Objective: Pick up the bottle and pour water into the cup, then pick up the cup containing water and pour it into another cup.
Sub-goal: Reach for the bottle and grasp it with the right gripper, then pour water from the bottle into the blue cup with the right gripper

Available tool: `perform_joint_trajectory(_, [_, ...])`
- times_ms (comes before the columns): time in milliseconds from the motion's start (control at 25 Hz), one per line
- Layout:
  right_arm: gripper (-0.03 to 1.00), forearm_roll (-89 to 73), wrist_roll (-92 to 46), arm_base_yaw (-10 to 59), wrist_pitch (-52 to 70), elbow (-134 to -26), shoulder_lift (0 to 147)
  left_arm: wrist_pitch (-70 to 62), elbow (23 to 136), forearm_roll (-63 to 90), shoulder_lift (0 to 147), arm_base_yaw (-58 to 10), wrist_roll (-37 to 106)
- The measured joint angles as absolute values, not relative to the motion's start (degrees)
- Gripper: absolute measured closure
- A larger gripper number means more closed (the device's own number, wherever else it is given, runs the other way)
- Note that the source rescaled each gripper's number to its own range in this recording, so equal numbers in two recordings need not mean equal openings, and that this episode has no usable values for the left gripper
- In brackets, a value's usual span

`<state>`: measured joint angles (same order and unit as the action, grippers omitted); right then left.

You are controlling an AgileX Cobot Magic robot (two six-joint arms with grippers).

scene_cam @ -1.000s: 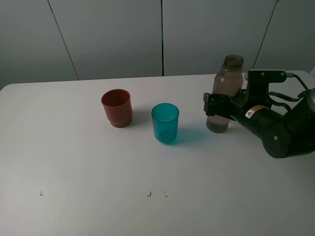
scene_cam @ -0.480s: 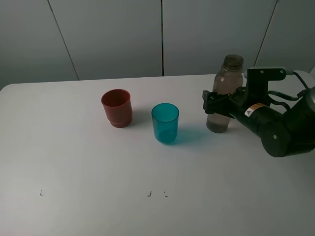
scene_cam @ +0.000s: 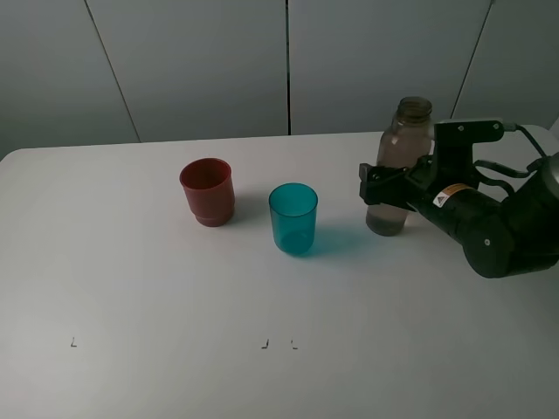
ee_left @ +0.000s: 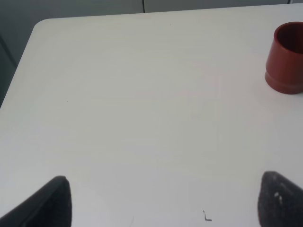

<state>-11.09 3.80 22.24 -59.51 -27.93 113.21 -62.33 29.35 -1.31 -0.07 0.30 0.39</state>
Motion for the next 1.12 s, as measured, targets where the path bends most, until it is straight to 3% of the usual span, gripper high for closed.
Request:
perform_joint_trajectory(80, [0.83, -11.1, 3.8, 22.2, -59.5, -27.9, 113.2, -62.3, 29.3, -1.3, -0.1, 0.3, 0.4])
perform_joint_trajectory(120, [0.97, -11.2, 3.6, 22.2, -59.5, -27.9, 113.2, -62.3, 29.3, -1.3, -0.1, 0.3, 0.4])
perform_joint_trajectory(720, [0.97, -11.1, 3.5, 22.2, -58.8, -28.0, 112.9, -62.3, 29.3, -1.3, -0.1, 0.3, 0.4])
perform_joint_trajectory(1120, [0.97, -6.9, -3.0, 22.2, -46.8, -31.1, 105.9, -62.3, 29.3, -1.3, -0.1, 0.3, 0.4])
